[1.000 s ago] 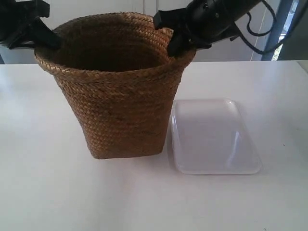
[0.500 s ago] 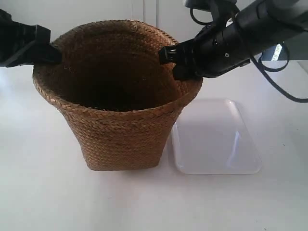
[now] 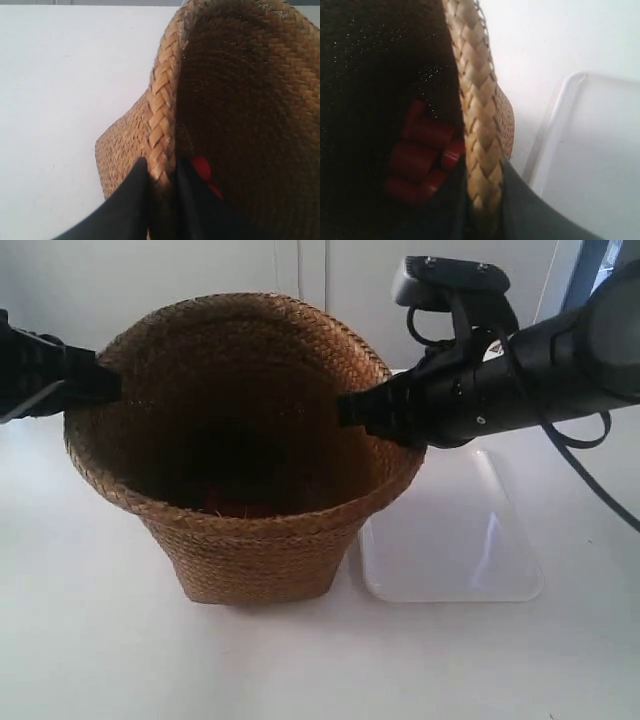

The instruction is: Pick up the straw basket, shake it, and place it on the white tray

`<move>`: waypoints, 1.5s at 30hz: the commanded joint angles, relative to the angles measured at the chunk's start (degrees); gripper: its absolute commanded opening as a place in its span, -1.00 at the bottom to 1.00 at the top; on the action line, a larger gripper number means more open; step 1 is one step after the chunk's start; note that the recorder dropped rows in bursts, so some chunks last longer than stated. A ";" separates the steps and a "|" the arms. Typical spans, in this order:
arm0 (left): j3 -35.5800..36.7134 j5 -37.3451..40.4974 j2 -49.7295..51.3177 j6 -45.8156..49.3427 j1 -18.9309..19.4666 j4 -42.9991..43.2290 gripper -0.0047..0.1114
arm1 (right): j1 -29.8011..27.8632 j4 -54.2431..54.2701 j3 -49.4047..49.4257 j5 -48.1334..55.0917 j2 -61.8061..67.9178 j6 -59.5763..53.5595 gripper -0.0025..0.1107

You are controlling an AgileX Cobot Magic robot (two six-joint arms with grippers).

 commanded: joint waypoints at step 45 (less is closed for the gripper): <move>0.27 -5.09 0.67 15.34 -8.69 -7.39 -0.92 | 2.62 1.02 1.29 -6.05 -1.20 -6.06 -0.96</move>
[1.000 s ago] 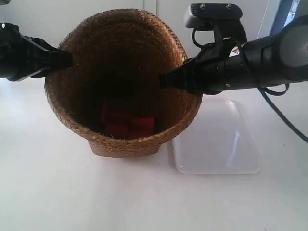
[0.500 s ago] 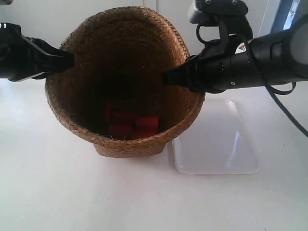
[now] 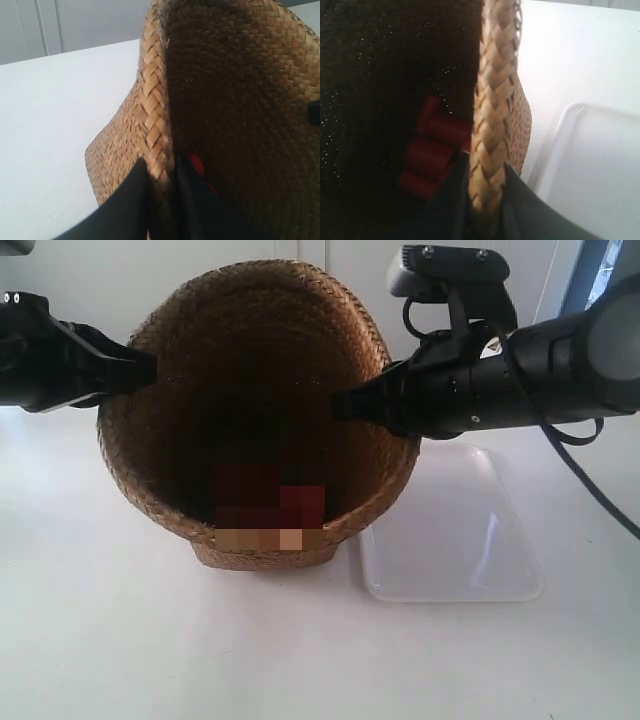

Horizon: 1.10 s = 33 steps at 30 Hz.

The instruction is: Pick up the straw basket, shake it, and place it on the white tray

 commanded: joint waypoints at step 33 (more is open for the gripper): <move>0.49 5.00 -4.48 -0.87 -1.32 -0.97 -0.92 | 2.23 -0.92 -0.88 3.15 0.26 -1.31 -0.96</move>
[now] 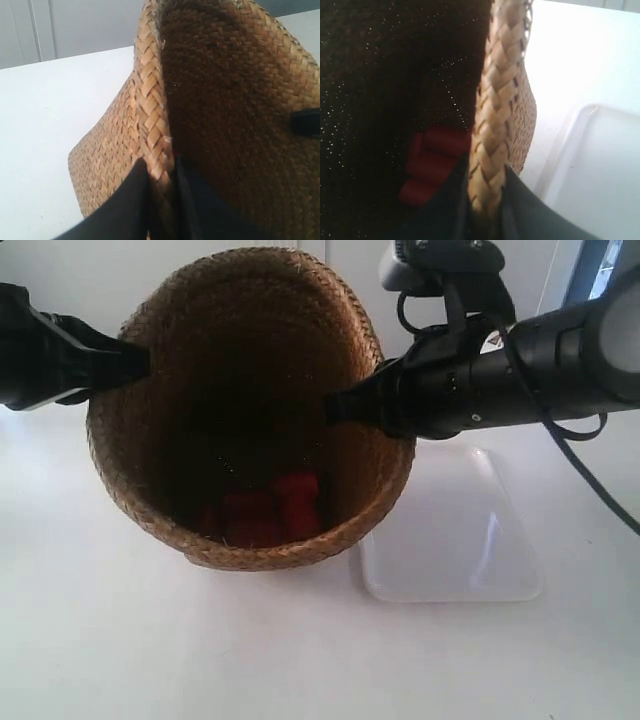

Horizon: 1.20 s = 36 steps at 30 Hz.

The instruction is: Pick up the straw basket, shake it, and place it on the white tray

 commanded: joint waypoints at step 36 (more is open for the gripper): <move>-0.59 2.53 -3.75 -0.43 -2.13 -0.21 -0.92 | 3.06 -1.25 -1.03 2.91 -0.53 1.61 -0.96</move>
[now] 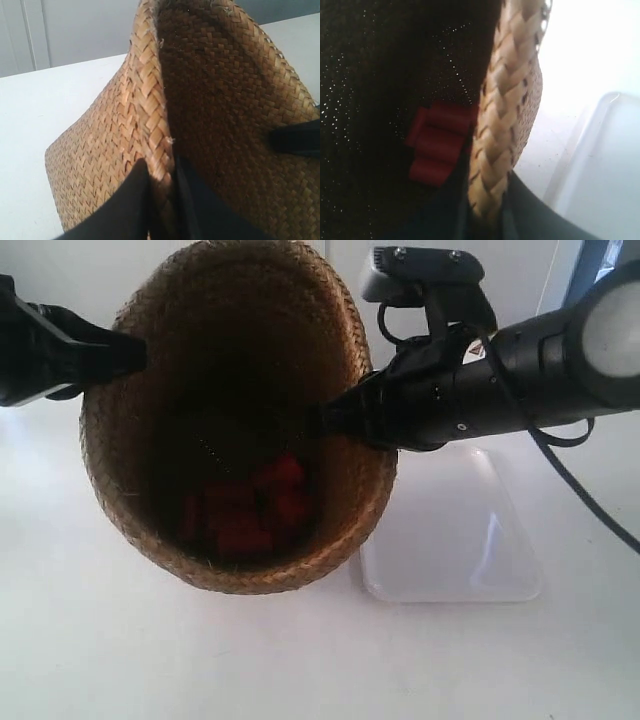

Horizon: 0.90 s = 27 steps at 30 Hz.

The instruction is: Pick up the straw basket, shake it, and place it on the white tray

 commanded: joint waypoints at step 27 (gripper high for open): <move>0.27 2.69 -5.74 -17.57 1.84 17.56 -0.92 | -0.75 -4.88 0.38 1.32 -6.23 3.30 -0.96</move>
